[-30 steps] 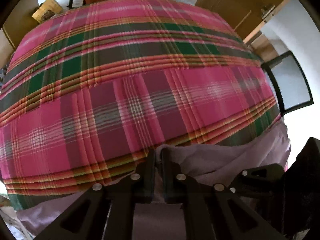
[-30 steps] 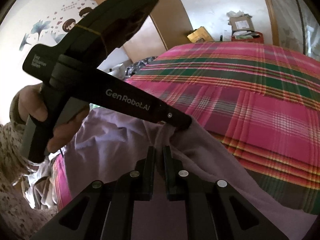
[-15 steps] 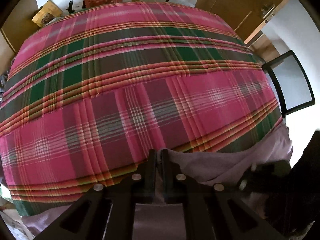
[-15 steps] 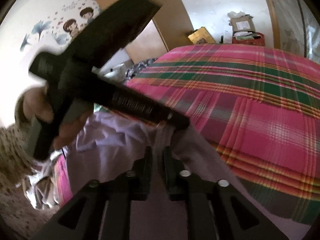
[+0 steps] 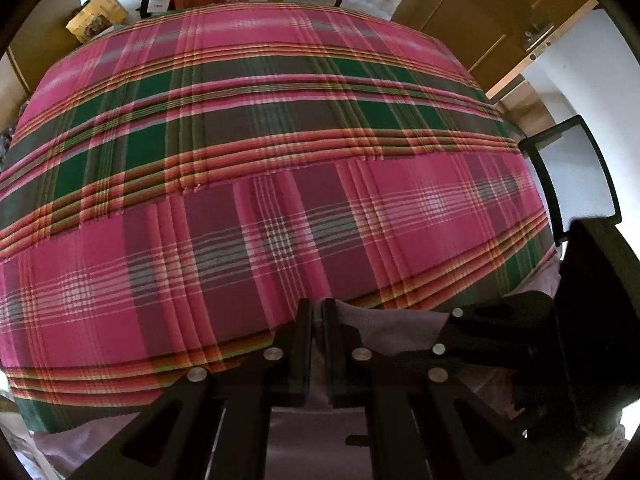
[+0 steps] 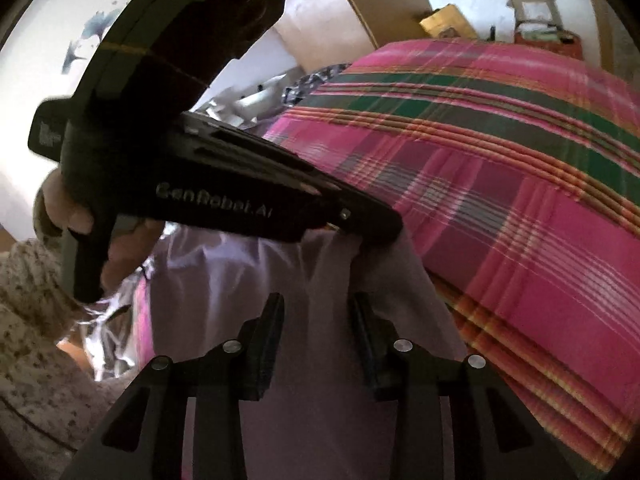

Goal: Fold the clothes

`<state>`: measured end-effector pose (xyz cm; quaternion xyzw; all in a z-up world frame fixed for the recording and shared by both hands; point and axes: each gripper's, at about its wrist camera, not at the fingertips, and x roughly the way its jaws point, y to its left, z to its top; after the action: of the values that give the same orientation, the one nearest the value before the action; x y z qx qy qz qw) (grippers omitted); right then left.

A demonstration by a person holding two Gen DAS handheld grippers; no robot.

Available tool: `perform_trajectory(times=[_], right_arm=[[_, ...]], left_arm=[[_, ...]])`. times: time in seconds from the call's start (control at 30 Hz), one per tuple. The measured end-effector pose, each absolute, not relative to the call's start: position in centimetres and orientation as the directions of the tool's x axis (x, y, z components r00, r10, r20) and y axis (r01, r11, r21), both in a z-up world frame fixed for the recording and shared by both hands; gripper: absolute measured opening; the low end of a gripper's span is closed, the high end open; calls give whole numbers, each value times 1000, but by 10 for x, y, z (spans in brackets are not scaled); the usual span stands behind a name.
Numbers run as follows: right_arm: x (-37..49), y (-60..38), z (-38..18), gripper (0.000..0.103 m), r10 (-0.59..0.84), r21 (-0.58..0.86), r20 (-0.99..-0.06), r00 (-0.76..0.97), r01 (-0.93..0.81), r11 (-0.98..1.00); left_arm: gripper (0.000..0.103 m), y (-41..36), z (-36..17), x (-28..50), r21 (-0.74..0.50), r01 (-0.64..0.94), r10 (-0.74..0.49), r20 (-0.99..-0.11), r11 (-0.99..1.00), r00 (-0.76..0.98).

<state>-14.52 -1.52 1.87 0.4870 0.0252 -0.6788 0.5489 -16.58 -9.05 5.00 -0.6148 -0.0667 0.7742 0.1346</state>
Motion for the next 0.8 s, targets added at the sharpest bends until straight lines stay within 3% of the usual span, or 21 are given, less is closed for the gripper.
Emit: perform_trajectory(times=[0.27, 0.53, 0.8], right_arm=[[-155, -29, 11, 37, -724, 583, -667, 178, 730, -357], [-173, -30, 0, 37, -777, 716, -583, 237, 603, -353], [-187, -23, -7, 37, -815, 798, -521, 252, 482, -361]], left_arm=[[5, -99, 50, -163, -316, -110, 332, -922, -942, -198], [12, -124, 59, -152, -395, -63, 398, -884, -917, -247], [12, -174, 68, -117, -429, 20, 399, -855, -903, -333]])
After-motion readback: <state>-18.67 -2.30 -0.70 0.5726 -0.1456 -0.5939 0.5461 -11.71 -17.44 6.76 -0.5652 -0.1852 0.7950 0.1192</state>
